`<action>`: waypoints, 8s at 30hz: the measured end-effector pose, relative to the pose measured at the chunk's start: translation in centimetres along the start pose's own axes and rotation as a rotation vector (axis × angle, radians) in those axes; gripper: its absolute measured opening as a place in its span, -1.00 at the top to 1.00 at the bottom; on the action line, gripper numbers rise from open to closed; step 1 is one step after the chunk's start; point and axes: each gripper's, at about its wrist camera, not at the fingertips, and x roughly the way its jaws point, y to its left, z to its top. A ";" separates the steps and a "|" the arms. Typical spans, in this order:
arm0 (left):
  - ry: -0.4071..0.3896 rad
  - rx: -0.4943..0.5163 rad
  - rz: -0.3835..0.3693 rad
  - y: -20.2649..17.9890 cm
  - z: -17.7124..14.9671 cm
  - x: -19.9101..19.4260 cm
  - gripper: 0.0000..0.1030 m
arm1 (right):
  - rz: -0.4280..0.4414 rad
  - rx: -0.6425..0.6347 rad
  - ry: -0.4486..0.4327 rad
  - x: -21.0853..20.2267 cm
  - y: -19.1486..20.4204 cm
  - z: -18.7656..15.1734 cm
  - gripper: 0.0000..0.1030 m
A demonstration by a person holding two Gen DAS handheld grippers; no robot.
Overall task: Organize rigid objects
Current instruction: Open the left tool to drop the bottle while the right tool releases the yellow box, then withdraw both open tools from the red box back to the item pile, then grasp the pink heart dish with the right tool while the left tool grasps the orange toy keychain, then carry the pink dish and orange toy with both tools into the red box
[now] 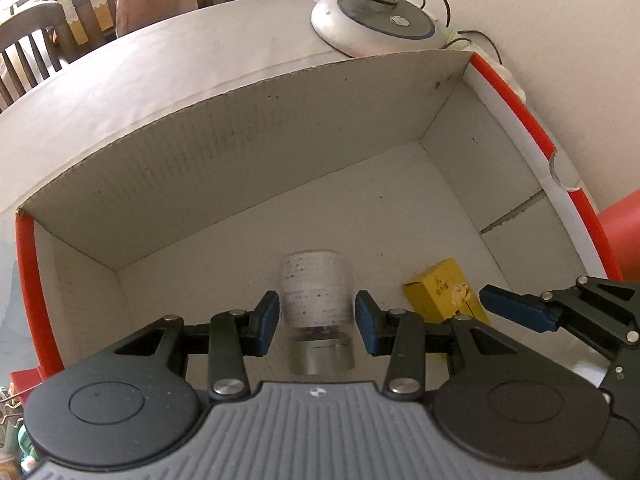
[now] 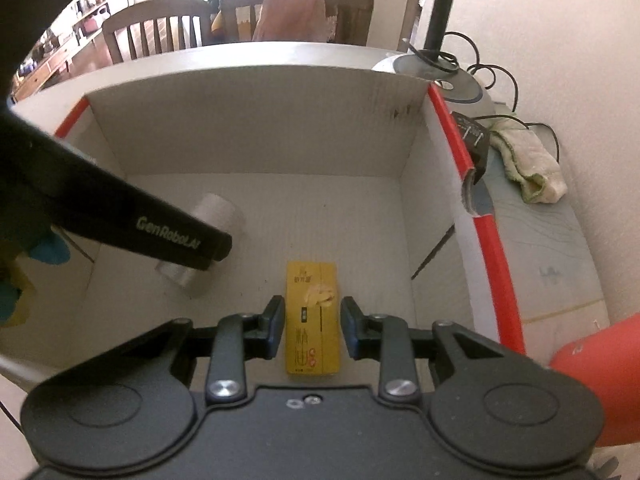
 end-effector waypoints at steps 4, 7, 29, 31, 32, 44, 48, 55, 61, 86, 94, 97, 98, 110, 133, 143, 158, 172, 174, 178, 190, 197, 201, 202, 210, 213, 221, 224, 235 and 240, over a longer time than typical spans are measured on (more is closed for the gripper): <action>-0.003 0.003 0.017 0.2 -0.4 -0.5 0.20 | 0.025 0.010 -0.017 -0.8 -0.2 0.4 0.37; -0.017 0.017 0.026 -0.1 -0.5 -0.9 0.20 | 0.033 0.012 -0.027 -1.2 -0.1 0.6 0.37; -0.233 0.010 -0.026 0.8 -5.7 -10.8 0.20 | 0.104 0.019 -0.150 -8.0 2.3 -0.6 0.16; -0.253 0.010 -0.033 1.1 -6.5 -11.7 0.20 | 0.116 0.026 -0.165 -8.8 2.7 -0.9 0.11; -0.263 0.009 -0.036 1.3 -6.9 -12.2 0.20 | 0.121 0.027 -0.174 -9.3 3.0 -1.0 0.10; -0.385 0.025 -0.035 3.8 -13.1 -18.4 0.20 | 0.158 0.034 -0.257 -13.5 7.1 -2.7 -0.17; -0.423 0.024 -0.006 5.2 -15.6 -20.3 0.20 | 0.161 0.038 -0.276 -14.6 9.2 -3.6 -0.26; -0.476 -0.008 -0.011 8.8 -20.3 -23.6 -0.08 | 0.159 0.040 -0.308 -16.0 13.1 -5.0 -0.40; -0.499 -0.037 -0.013 11.9 -24.1 -25.9 -0.19 | 0.165 0.042 -0.325 -16.8 16.2 -6.1 -0.52; -0.518 -0.151 0.016 23.4 -35.4 -27.1 -0.65 | 0.218 -0.075 -0.303 -16.3 29.6 -11.0 -0.63; -0.509 -0.195 0.026 26.0 -37.3 -24.7 -0.97 | 0.201 -0.103 -0.257 -13.9 31.8 -11.1 -0.63; -0.507 -0.222 0.028 27.0 -38.0 -23.5 -0.97 | 0.186 -0.100 -0.243 -13.2 31.9 -10.7 -0.63; -0.506 -0.230 0.034 27.2 -38.2 -23.1 -0.97 | 0.186 -0.099 -0.240 -13.0 32.0 -10.6 -0.63; -0.469 -0.232 0.091 28.1 -38.9 -17.5 -0.97 | 0.190 -0.090 -0.180 -9.3 34.2 -9.1 -0.63; -0.450 -0.223 0.071 27.9 -37.1 -13.2 -0.91 | 0.206 -0.062 -0.071 -2.7 36.1 -7.7 -0.57; -0.452 -0.174 0.117 27.1 -36.9 -13.3 -0.06 | 0.239 -0.081 -0.055 -2.3 36.5 -7.4 -0.32; -0.427 -0.156 0.127 27.3 -36.8 -13.6 0.49 | 0.240 -0.086 -0.038 -3.6 35.7 -8.3 -0.29; -0.413 -0.210 0.080 27.8 -37.7 -14.7 0.50 | 0.261 -0.059 -0.031 -7.8 33.2 -11.0 -0.29; -0.418 -0.216 0.073 27.8 -37.9 -15.1 0.50 | 0.264 -0.051 -0.033 -8.4 32.9 -11.3 -0.28; -0.430 -0.229 0.053 27.6 -38.2 -16.2 0.50 | 0.272 -0.034 -0.039 -9.5 32.4 -11.9 -0.28; -0.523 -0.216 0.002 26.6 -37.2 -21.0 0.50 | 0.276 0.040 -0.118 -12.7 30.4 -12.0 -0.28; -0.543 -0.192 -0.047 25.2 -35.8 -23.6 0.50 | 0.264 0.054 -0.179 -14.9 28.8 -11.0 -0.28; -0.543 -0.166 -0.067 23.9 -34.7 -25.0 0.50 | 0.252 0.063 -0.220 -16.1 27.3 -10.2 -0.29; -0.540 -0.159 -0.073 23.6 -34.3 -25.3 0.50 | 0.252 0.065 -0.231 -16.4 26.9 -10.0 -0.29; -0.536 -0.112 -0.089 20.5 -31.4 -26.8 0.50 | 0.239 0.076 -0.297 -17.5 22.9 -7.9 -0.29; -0.539 -0.089 -0.089 19.0 -29.9 -27.1 0.50 | 0.233 0.078 -0.315 -17.6 21.2 -7.1 -0.29; -0.536 -0.041 -0.083 14.7 -25.1 -26.3 0.50 | 0.204 0.085 -0.355 -17.2 15.9 -5.0 -0.29; -0.533 -0.027 -0.088 12.9 -23.1 -25.6 0.50 | 0.192 0.095 -0.358 -16.5 13.7 -4.2 -0.29; -0.503 0.016 -0.096 6.9 -15.3 -22.1 0.50 | 0.161 0.102 -0.337 -13.6 7.2 -2.3 -0.29; -0.477 0.025 -0.104 4.9 -12.0 -20.0 0.50 | 0.152 0.103 -0.309 -11.6 5.1 -1.7 -0.29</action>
